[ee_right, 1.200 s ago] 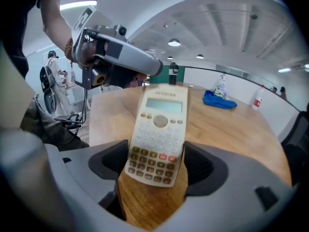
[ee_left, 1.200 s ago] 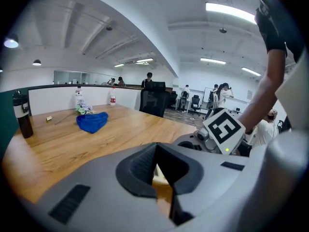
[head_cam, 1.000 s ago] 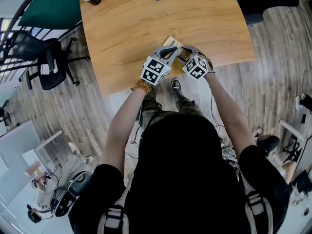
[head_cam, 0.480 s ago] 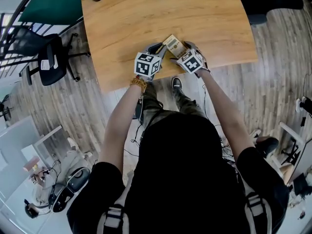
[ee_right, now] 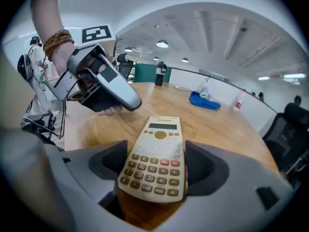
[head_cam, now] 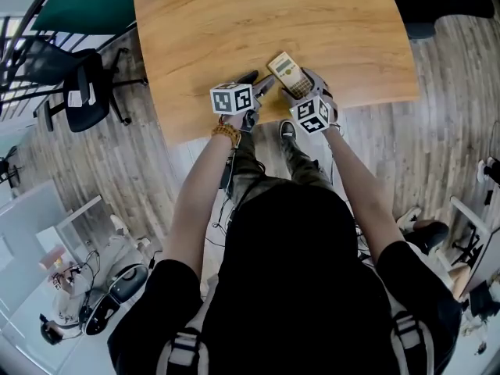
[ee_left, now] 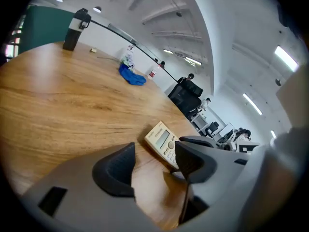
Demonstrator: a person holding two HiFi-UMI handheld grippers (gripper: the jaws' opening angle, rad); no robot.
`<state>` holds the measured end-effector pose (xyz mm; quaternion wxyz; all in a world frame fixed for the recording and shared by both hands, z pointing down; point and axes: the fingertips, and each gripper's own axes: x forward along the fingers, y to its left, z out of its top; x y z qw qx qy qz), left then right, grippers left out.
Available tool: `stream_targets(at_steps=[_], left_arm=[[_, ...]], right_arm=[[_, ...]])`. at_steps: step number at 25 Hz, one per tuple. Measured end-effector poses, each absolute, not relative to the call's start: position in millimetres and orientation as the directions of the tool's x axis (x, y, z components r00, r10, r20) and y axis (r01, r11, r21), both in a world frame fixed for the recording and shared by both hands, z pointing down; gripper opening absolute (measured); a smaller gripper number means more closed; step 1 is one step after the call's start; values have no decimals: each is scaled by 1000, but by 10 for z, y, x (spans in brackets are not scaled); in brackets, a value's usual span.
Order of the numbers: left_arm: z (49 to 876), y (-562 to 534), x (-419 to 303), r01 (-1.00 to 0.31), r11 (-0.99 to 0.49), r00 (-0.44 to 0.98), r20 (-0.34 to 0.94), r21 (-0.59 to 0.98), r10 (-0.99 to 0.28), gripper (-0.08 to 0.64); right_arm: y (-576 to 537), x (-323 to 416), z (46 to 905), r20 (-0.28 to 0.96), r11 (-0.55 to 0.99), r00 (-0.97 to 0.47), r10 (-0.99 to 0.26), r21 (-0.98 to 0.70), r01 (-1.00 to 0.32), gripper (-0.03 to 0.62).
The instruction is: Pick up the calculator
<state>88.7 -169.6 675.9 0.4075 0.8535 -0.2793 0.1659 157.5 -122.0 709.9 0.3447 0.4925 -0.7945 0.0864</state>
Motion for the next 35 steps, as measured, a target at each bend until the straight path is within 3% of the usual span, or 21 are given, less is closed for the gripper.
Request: stream_targets(at_steps=[4,8,9,10,13,15,16,17,18,22,27,30,35], left_arm=[[6867,-1665,873,-609,-449,793,497,654,-351,267],[6806,-1582,1077,-496,-350,862,400,795,-313,267],[6796,-1549,1126,-470,-327,874,379,820,-305,267],[6793,-1530,1160,-453,-309,880,363,836,-306,267],[6816,-1615,1158,-461,-265,863,358,847,-356,267],[6850,-1648,1133,-504,-254,838,397,826,-374,267],[6860,-1645,1136,-520,-263,834,415,813,-365,267],[6861,-1644,1139,-526,-277,835,426,804,-349,267],[6860,-1636,1131,-527,-296,839,433,796,-330,267],[6857,-1511,1055,-545,-483,835,494,685,-241,267],[6881,-1101,1104,-434,-858,730,665,273,-158,270],[6859,-956,1266,-413,-900,718,657,136,-230,311],[6973,-829,1351,-476,-877,676,666,67,-316,319]], right_arm=[[-1160,1597,6979,576,453,-260,-775,220,-864,376],[-1162,1642,6706,502,394,-251,-827,199,-897,362],[-1168,1700,6573,466,352,-225,-856,206,-913,93],[-1170,1730,6477,443,335,-212,-871,218,-917,3],[-1135,1566,6752,547,481,-271,-792,286,-829,6],[-1077,1554,6982,622,514,-284,-730,225,-828,44],[-1064,1598,7006,635,488,-293,-715,154,-859,100],[-1072,1643,6986,637,458,-306,-708,83,-885,199],[-1086,1675,6952,630,441,-323,-706,34,-897,232],[-1069,1690,7012,630,552,-446,-635,-33,-833,249],[-950,1713,7022,660,779,-571,-488,34,-627,347],[-914,1771,7039,717,890,-611,-336,30,-455,454],[-1395,1784,6827,747,948,-625,-227,21,-319,482]])
